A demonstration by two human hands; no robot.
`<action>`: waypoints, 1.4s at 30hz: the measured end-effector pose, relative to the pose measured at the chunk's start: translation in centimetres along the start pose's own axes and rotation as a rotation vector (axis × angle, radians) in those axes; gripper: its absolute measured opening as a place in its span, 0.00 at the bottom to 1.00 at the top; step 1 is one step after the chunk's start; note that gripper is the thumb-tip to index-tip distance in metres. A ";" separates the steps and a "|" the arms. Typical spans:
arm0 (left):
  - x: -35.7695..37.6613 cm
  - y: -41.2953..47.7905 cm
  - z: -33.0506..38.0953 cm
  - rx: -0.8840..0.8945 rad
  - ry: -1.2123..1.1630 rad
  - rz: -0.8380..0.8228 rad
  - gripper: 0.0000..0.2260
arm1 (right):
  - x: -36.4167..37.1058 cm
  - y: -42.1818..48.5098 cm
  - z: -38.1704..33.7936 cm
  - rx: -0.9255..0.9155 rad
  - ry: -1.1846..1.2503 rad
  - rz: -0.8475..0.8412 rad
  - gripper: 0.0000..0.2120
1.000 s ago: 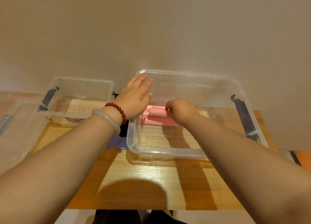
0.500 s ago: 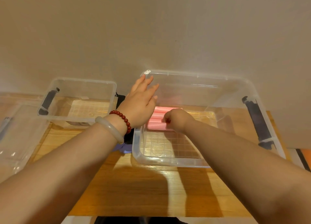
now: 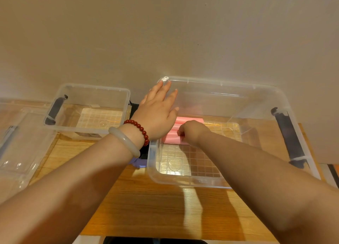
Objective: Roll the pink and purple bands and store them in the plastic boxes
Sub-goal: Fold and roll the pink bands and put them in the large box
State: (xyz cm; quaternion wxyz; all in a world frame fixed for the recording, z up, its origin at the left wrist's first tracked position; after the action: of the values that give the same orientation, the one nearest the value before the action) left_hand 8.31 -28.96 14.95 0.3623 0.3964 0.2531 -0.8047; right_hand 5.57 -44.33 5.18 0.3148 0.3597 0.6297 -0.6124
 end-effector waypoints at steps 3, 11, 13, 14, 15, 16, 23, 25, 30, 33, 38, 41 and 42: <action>0.1 0.0 -0.1 0.003 -0.003 0.008 0.24 | -0.1 0.0 -0.1 0.013 -0.011 -0.011 0.12; 0.1 -0.1 0.1 0.004 -0.024 0.009 0.23 | -0.4 -0.1 -0.3 0.032 0.028 -0.010 0.07; 0.1 -0.1 0.1 0.005 -0.023 0.010 0.23 | -0.6 -0.2 -0.3 0.012 -0.014 -0.011 0.09; 0.1 -0.1 0.1 0.004 -0.022 0.011 0.23 | -0.7 -0.2 -0.3 0.013 -0.028 -0.015 0.10; 0.1 0.0 0.1 0.002 -0.022 0.012 0.23 | -0.8 -0.2 -0.2 0.020 -0.030 -0.024 0.11; 0.1 -0.1 0.1 0.002 -0.021 0.012 0.23 | -0.8 -0.2 -0.2 0.026 -0.023 -0.031 0.11; 0.1 -0.1 0.1 0.002 -0.012 0.017 0.23 | -0.4 -0.2 -0.3 0.063 0.019 -0.036 0.03; 0.1 -0.1 0.0 0.004 -0.011 0.021 0.23 | -0.1 -0.3 -0.4 0.056 0.011 -0.015 0.05; 0.2 0.0 0.0 0.007 -0.023 0.022 0.23 | -0.4 -0.4 -0.4 0.049 -0.014 0.002 0.07; 0.2 0.0 -0.1 0.010 -0.023 0.023 0.23 | -0.8 -0.5 -0.5 0.028 -0.023 0.036 0.07; 0.1 0.0 -0.1 0.013 -0.029 0.023 0.23 | -1.8 -0.8 -0.4 0.009 -0.029 0.114 0.10; -0.1 -0.1 -0.2 0.021 -0.056 0.017 0.23 | -3.3 -1.5 -0.2 0.015 -0.047 0.199 0.12; -0.1 -0.1 -0.2 0.025 -0.065 0.017 0.23 | -3.9 -1.8 -0.2 0.022 -0.028 0.242 0.12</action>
State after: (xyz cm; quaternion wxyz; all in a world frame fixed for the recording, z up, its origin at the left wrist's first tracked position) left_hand 8.39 -28.71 14.96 0.3721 0.3764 0.2279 -0.8172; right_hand 6.23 -44.41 9.44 0.3913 0.4279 0.5703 -0.5818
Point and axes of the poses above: each hand's wrist, its own y-axis towards the middle knuckle, its own x-axis out of the palm, z = x × y, the point moved 1 cm from there along y, towards the middle knuckle, and after that the axes turned 9 degrees about -y, right-handed, at the moved point
